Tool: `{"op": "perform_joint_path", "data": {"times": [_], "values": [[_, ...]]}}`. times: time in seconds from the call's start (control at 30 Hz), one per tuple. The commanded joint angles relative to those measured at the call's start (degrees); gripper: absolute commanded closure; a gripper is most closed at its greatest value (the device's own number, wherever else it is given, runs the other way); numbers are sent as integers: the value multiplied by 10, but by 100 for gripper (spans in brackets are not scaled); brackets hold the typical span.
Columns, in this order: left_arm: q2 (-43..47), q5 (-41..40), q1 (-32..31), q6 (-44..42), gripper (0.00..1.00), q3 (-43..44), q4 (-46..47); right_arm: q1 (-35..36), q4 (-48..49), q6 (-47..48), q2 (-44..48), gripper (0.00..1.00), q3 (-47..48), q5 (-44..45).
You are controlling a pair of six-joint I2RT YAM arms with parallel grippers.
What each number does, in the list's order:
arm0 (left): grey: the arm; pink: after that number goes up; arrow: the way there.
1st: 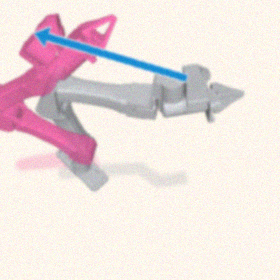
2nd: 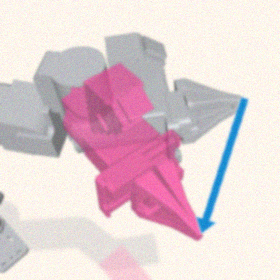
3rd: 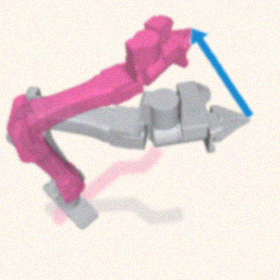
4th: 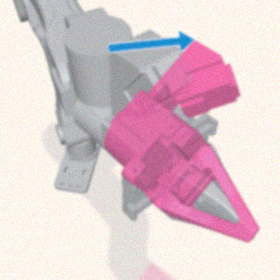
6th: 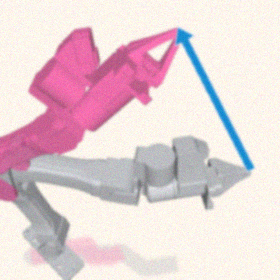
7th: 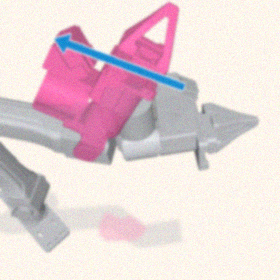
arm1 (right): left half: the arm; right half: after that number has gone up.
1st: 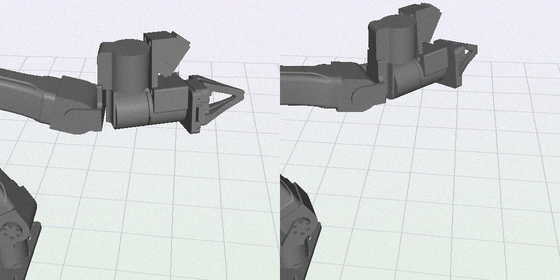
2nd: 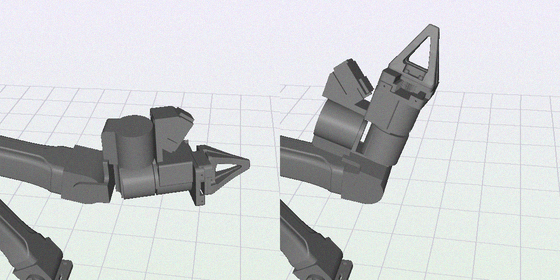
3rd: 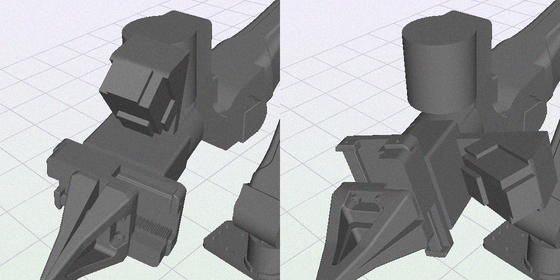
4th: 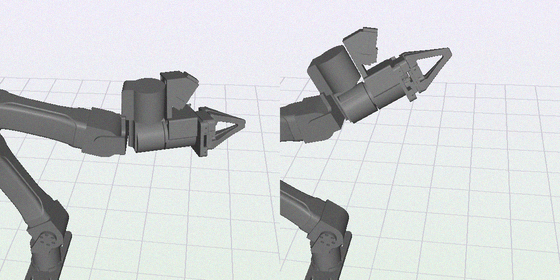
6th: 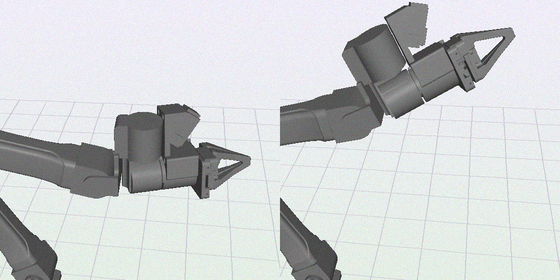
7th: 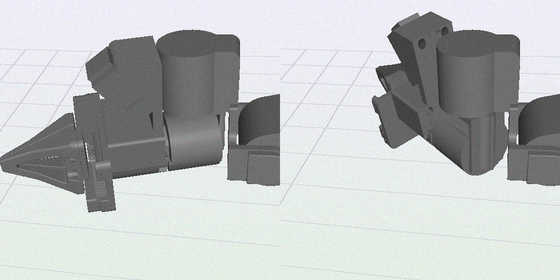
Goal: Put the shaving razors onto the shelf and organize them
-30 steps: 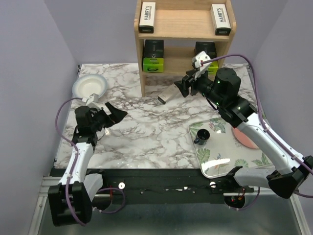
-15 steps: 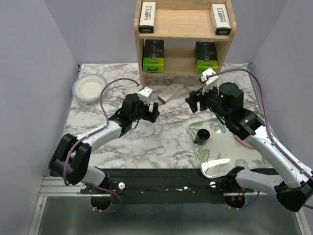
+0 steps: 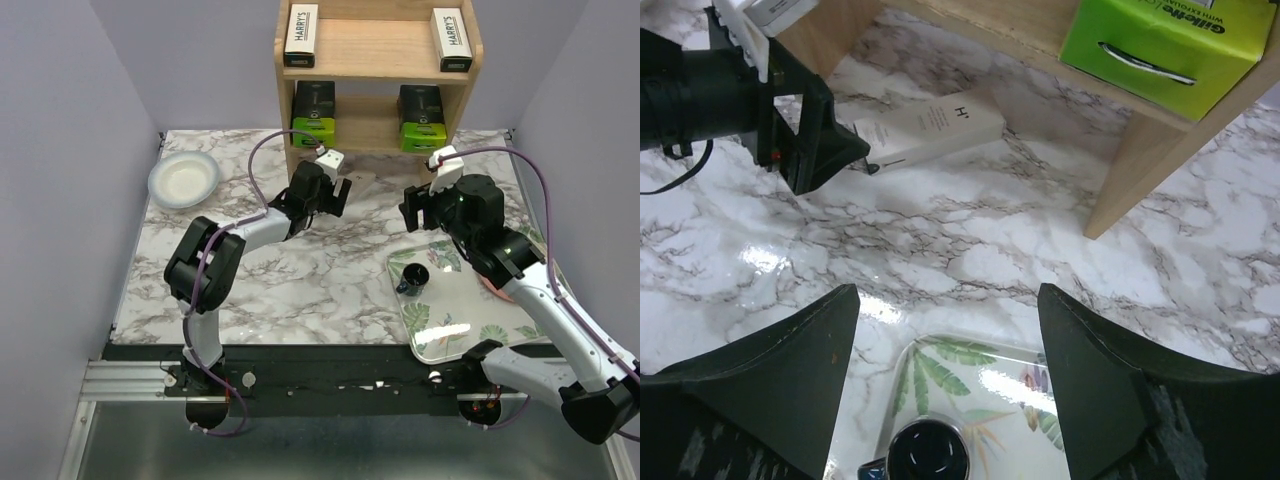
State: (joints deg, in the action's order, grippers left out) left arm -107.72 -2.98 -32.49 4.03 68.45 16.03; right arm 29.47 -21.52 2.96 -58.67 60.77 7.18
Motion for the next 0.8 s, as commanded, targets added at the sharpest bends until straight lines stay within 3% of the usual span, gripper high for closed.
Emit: {"op": "perform_joint_path", "data": {"times": [0.0,0.3,0.77], "values": [[-41,-4,1,-3,1,50,-62,-8,3,-9,22,19,-19,13],[-82,-16,-1,-24,1,93,-130,-21,17,-16,33,17,-47,12],[-117,8,-6,-61,1,123,-145,-31,19,-28,42,16,-69,5]]}}
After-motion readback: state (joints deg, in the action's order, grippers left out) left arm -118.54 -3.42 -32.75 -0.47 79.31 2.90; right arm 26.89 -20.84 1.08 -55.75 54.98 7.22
